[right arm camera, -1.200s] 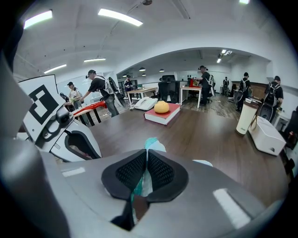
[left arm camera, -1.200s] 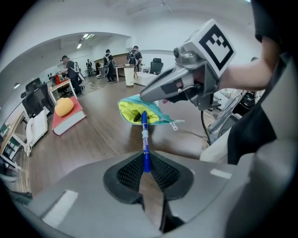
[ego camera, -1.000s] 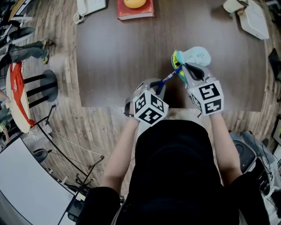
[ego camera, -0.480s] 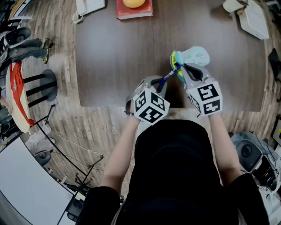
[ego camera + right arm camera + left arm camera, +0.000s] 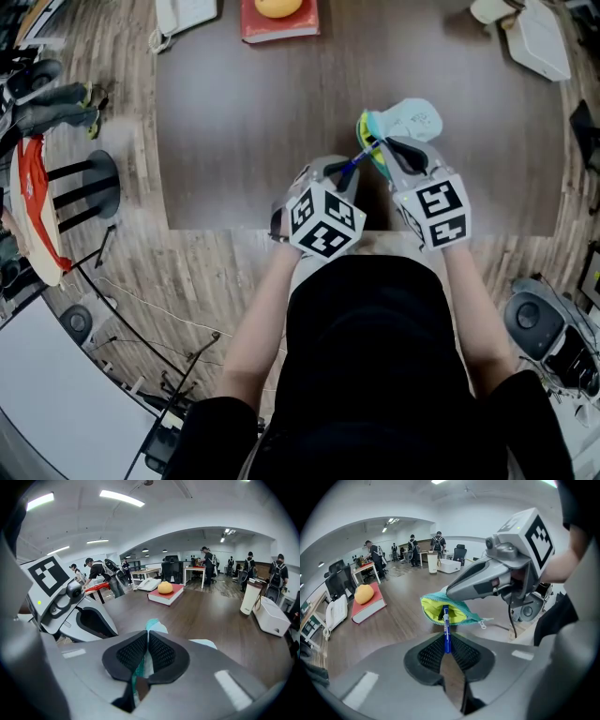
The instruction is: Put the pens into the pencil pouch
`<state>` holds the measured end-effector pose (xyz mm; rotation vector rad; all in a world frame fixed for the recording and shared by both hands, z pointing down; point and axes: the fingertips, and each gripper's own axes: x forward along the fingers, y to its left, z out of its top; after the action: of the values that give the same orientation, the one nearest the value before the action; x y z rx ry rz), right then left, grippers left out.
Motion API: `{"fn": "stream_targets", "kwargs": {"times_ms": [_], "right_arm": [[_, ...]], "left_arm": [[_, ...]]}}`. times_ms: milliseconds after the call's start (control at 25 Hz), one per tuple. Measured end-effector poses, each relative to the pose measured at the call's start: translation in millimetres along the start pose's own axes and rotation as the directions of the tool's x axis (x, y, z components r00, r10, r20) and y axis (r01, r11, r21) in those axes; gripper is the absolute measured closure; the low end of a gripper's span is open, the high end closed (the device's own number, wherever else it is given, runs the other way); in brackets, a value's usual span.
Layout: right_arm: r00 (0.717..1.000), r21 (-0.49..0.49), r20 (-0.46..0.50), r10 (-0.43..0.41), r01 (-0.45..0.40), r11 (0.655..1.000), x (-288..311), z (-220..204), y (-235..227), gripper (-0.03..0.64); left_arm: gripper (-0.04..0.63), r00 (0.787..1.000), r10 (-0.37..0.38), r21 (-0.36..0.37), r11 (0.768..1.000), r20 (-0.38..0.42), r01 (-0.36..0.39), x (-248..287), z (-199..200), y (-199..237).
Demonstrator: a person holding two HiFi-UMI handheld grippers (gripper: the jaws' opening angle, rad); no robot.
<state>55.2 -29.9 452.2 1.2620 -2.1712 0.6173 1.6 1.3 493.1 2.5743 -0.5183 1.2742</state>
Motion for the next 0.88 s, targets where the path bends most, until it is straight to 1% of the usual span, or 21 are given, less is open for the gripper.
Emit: {"fn": "stream_targets", "kwargs": {"times_ms": [560, 880], "right_arm": [[1.0, -0.01, 0.008, 0.029, -0.029, 1.0, -4.7, -0.8, 3.7, 0.595], [0.999, -0.012, 0.013, 0.036, -0.036, 0.999, -4.7, -1.9, 0.0, 0.595]], "left_arm": [[0.557, 0.999, 0.006, -0.021, 1.0, 0.038, -0.005, 9.9, 17.1, -1.3], [0.557, 0.999, 0.003, -0.013, 1.0, 0.04, -0.003, 22.1, 22.7, 1.2]]}}
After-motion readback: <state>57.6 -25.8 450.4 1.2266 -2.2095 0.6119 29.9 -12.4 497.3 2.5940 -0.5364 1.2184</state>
